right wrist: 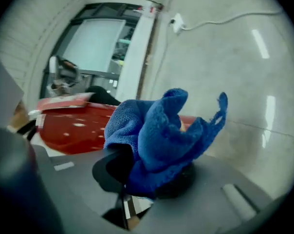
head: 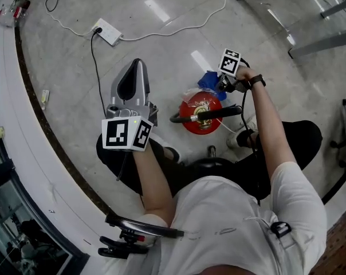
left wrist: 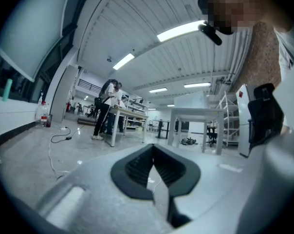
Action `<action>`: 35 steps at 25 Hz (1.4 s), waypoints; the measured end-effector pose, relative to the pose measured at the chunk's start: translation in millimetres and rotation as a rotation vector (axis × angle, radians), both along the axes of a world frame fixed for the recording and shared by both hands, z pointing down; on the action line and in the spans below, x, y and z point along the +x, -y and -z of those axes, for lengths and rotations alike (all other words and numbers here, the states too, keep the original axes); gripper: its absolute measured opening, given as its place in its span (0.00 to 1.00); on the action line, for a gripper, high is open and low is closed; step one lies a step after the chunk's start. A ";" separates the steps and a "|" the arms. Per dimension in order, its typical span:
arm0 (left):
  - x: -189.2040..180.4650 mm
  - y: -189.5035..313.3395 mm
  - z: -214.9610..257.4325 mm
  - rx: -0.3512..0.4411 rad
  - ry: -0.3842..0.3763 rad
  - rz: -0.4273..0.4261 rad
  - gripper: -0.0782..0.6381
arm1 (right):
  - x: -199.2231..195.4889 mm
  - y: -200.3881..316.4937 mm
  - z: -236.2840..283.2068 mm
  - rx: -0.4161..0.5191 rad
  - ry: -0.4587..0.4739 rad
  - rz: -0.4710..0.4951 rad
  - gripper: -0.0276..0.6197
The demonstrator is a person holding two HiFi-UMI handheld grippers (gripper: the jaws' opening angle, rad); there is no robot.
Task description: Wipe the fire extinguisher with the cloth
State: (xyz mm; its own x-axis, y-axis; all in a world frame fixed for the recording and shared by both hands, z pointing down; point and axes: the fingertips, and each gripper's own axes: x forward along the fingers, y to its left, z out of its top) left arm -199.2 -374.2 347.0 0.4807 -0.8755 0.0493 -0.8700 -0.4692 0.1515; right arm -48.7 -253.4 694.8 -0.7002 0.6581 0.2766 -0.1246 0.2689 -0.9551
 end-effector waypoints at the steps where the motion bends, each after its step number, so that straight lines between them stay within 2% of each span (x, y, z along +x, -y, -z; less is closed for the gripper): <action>1: -0.3 2.4 -3.8 -0.006 -0.009 0.005 0.11 | 2.7 0.1 -38.4 0.019 -0.112 0.000 0.19; 3: 4.3 7.8 -10.2 -0.013 -0.015 -0.007 0.11 | 14.7 -0.7 -111.3 0.087 -0.335 0.022 0.18; 5: 6.7 12.7 -12.7 -0.016 -0.015 -0.018 0.11 | 25.0 -1.2 -161.9 0.160 -0.477 0.042 0.18; 8: -0.7 16.5 -13.7 -0.023 -0.015 -0.003 0.11 | 29.5 3.1 -206.3 0.216 -0.580 -0.054 0.18; 11: -10.2 16.5 -14.2 -0.026 -0.013 0.023 0.11 | 27.0 7.0 -210.8 0.185 -0.574 -0.176 0.18; 13: -14.0 15.6 -10.8 -0.020 -0.014 0.030 0.11 | 23.7 17.9 -191.7 0.168 -0.494 -0.234 0.19; 14: -15.2 14.9 -8.0 -0.014 -0.017 0.032 0.11 | 19.9 30.1 -169.6 0.147 -0.424 -0.276 0.19; 15: -16.5 13.9 -5.0 -0.007 -0.021 0.034 0.11 | 12.1 45.3 -136.4 0.126 -0.322 -0.310 0.19; 17: -20.2 10.9 1.0 0.005 -0.024 0.041 0.11 | -12.5 73.0 -43.1 0.115 -0.040 -0.312 0.19; 20: -24.3 6.8 10.2 0.025 -0.025 0.052 0.11 | -32.6 86.3 107.7 0.167 0.342 -0.193 0.19; 22: -25.2 4.9 15.6 0.037 -0.028 0.051 0.11 | -30.1 74.4 189.9 0.230 0.528 -0.081 0.19; 24: -24.8 2.6 18.7 0.044 -0.034 0.047 0.11 | -25.0 54.0 247.1 0.302 0.653 0.025 0.19; 26: -24.3 0.8 20.7 0.048 -0.039 0.043 0.11 | -24.8 33.3 273.2 0.365 0.691 0.122 0.19; 28: -24.7 0.2 21.8 0.047 -0.042 0.045 0.11 | -29.9 14.9 272.5 0.381 0.632 0.210 0.19; 30: -25.4 -0.1 21.4 0.042 -0.041 0.050 0.11 | -36.1 2.8 261.9 0.323 0.552 0.257 0.20; 33: -24.3 -2.0 17.4 0.032 -0.040 0.051 0.11 | -39.8 1.7 250.0 0.184 0.516 0.222 0.20; 35: -21.0 -2.8 13.3 0.024 -0.040 0.045 0.11 | -38.3 10.3 239.0 0.143 0.510 0.170 0.19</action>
State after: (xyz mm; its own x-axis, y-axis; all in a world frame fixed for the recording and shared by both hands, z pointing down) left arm -220.2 -371.4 333.7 0.4418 -0.8971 0.0100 -0.8839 -0.4333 0.1757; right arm -87.0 -263.7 455.7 -0.6559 0.7544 0.0252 0.4006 0.3763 -0.8354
